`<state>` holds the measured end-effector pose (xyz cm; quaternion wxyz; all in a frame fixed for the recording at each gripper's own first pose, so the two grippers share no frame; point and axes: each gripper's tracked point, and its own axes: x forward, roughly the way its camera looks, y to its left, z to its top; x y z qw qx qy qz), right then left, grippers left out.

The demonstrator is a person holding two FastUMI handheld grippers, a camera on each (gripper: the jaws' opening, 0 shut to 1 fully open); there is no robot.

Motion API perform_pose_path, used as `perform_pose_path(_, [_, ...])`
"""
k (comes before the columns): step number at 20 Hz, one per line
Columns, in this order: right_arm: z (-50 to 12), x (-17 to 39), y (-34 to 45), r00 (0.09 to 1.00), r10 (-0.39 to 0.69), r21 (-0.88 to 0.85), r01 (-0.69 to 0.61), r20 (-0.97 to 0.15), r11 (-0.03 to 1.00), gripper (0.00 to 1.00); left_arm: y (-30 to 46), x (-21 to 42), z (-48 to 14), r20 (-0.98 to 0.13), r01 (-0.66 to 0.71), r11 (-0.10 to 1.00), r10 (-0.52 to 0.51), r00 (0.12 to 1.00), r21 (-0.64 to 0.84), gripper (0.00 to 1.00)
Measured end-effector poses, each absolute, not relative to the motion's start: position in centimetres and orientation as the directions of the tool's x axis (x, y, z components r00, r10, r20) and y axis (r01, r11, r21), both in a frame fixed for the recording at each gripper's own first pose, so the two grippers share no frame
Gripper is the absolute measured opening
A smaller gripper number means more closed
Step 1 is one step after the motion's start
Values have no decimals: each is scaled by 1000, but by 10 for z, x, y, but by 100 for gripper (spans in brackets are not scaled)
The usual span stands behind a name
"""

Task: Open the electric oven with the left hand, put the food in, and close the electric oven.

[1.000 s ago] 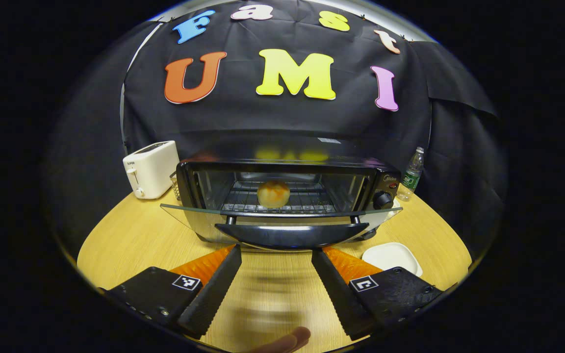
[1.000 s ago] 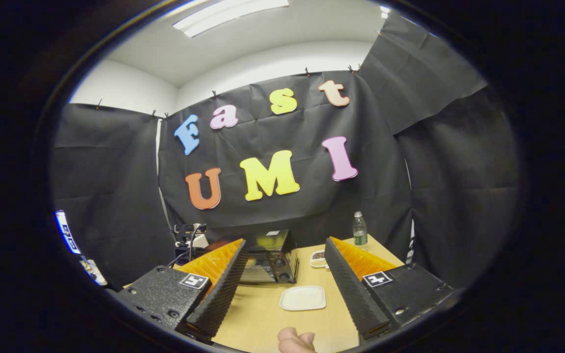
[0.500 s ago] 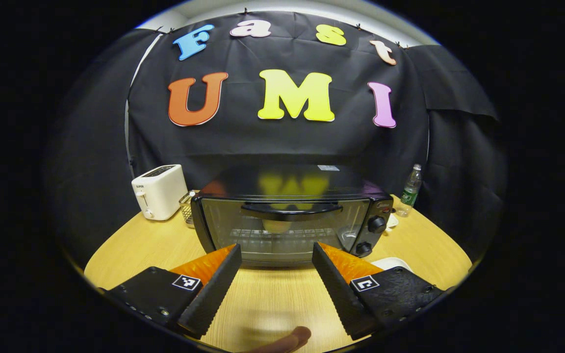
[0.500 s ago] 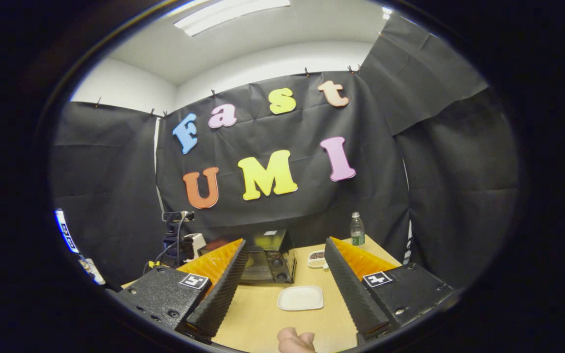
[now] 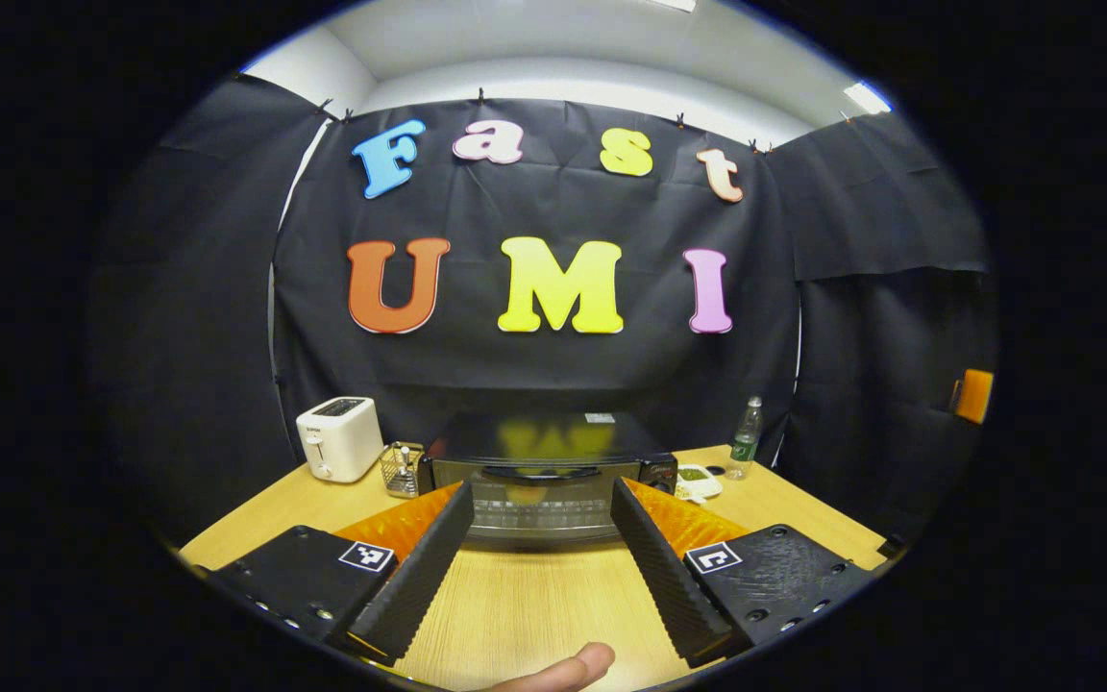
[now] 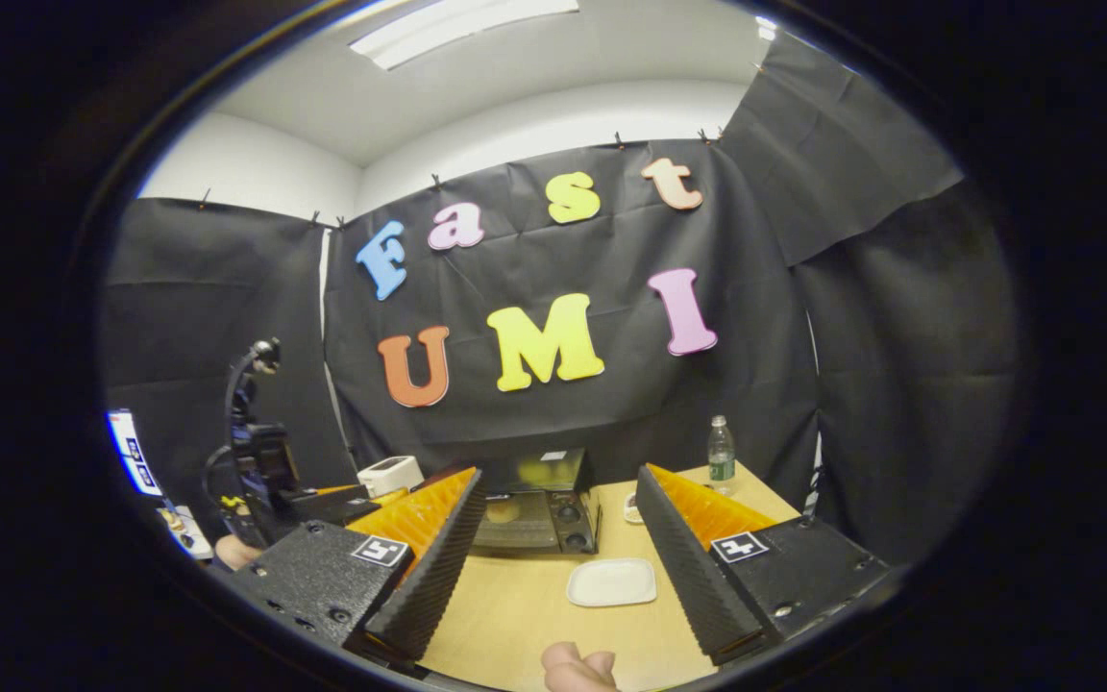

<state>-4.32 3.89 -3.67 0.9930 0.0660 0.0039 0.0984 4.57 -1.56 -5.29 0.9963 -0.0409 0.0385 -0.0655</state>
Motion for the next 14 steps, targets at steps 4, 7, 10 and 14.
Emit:
perform_pose_path(4, [-31, -53, 51, 980, 197, 99, -199, 24, 975, 95, -8, -1, -19, -8, 125, 987, -127, 992, -105, 94])
perform_pose_path(7, [-31, -61, 62, 978, 207, 77, -209, 28, 975, 95, -4, -33, -1, 38, 120, 990, -117, 992, -79, 94])
perform_pose_path(10, [-32, -65, 71, 977, 213, 58, -215, 31, 975, 95, 2, -59, 4, 53, 108, 993, -105, 993, -56, 94])
perform_pose_path(14, [-33, -74, 77, 975, 221, 54, -223, 39, 973, 95, 2, -87, 11, 83, 118, 991, -113, 990, -57, 94])
